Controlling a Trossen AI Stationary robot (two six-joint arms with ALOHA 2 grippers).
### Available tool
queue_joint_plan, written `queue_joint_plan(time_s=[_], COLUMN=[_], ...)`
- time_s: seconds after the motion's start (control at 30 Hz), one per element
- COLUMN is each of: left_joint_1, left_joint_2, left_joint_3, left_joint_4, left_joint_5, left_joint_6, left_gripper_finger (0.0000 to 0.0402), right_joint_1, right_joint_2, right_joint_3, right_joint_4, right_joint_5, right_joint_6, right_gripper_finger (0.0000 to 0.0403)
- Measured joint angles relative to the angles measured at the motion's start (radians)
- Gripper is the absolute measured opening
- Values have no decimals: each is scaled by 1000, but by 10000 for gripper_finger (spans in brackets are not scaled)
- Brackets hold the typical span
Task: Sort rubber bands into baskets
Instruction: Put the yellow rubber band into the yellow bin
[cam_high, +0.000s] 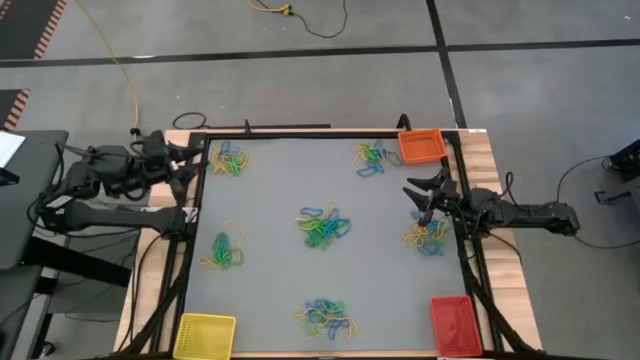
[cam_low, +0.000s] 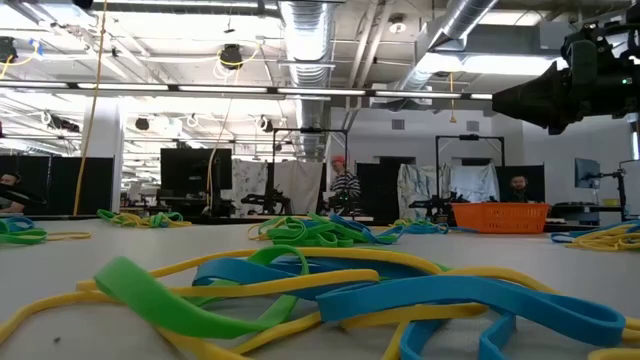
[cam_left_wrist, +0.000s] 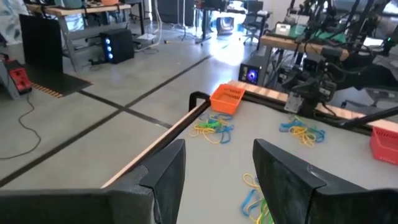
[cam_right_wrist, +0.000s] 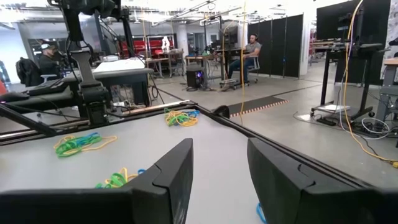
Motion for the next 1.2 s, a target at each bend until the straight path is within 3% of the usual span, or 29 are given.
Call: queue_joint_plan(time_s=[0.4,0.8,1.03,1.2], left_joint_1=[0,9,157,322], left_joint_2=[111,429,631,744], left_joint_3=[0,0,0,0], left_joint_4=[-63,-193,-199,-177], left_joint_5=[-21,-117,-108,7], left_joint_6=[20,20,91,151], left_gripper_finger=[178,178,178,178], right_joint_1=[0,0,0,0], right_joint_2=[0,0,-2,-2], right_joint_3=[0,-3,-3,-2], right_joint_4=[0,35,59,63], right_joint_5=[0,0,0,0], right_joint_6=[0,0,0,0], right_gripper_finger=[179,179,179,179])
